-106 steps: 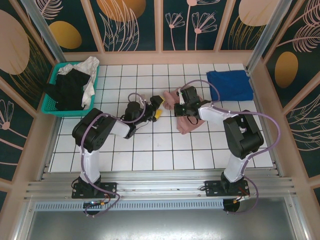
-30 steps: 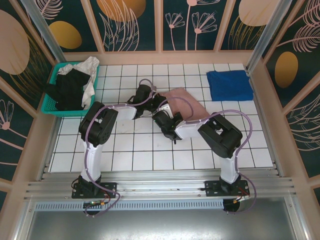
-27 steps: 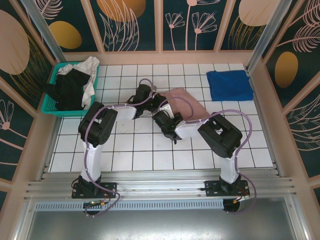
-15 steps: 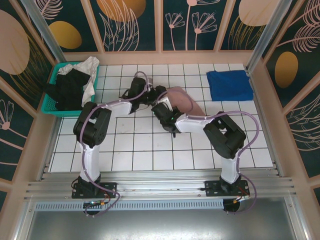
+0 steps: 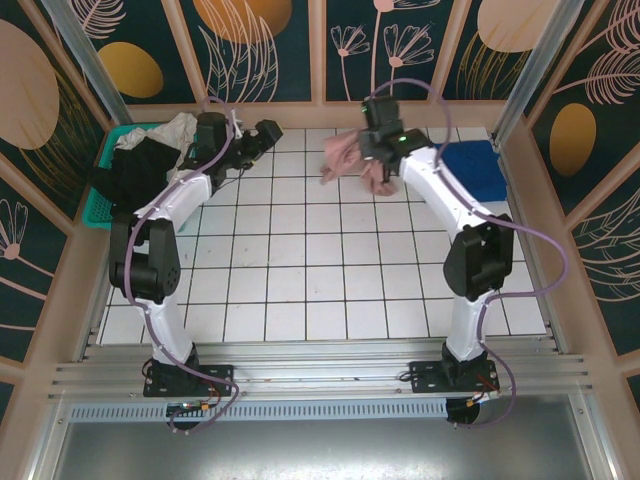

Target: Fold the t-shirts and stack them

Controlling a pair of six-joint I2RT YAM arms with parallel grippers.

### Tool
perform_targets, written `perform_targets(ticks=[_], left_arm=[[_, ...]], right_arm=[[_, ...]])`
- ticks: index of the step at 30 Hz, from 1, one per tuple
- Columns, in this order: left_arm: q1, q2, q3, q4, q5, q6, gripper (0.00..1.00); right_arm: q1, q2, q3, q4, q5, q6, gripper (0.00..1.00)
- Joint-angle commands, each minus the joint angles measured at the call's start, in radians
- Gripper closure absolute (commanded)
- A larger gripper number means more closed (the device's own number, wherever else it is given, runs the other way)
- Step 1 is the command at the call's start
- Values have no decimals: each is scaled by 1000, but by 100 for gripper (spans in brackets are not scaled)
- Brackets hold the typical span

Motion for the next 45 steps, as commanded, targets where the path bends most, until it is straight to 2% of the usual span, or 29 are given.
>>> perform_targets(ticks=[1, 7, 9, 15, 16, 19, 21, 25, 28, 30, 37, 39, 42, 45], left_arm=[[24, -13, 21, -111, -9, 98, 2], [30, 30, 26, -107, 21, 109, 1], [30, 51, 28, -102, 39, 106, 1], [30, 89, 25, -106, 63, 129, 2], [30, 94, 29, -113, 67, 138, 1], [30, 108, 33, -123, 69, 150, 2], [30, 119, 35, -122, 80, 151, 2], [30, 146, 47, -113, 110, 145, 2], [30, 165, 66, -118, 129, 147, 2], [30, 173, 78, -124, 129, 152, 2], [30, 194, 89, -132, 145, 160, 2], [31, 202, 91, -129, 149, 157, 2], [30, 215, 90, -114, 161, 146, 2], [30, 229, 100, -115, 167, 142, 2]], right_arm=[[-99, 29, 105, -180, -70, 48, 100], [-229, 82, 172, -269, 102, 100, 100], [-283, 98, 168, -259, 118, 123, 100], [-415, 86, 87, -87, 133, 163, 100], [-417, 71, 63, -36, 173, 154, 100], [-449, 21, -3, 74, 185, 188, 100], [-463, -43, -119, 213, 225, 195, 100], [-540, -176, -385, 557, 209, 250, 100], [-609, -190, -466, 742, 143, 303, 100], [-622, -181, -492, 834, 150, 297, 100], [-629, -153, -545, 1101, 304, 178, 100], [-650, -122, -510, 1076, 278, 207, 100], [-637, -71, -507, 1134, 266, 168, 100], [-621, 20, -414, 1129, 245, 114, 100]])
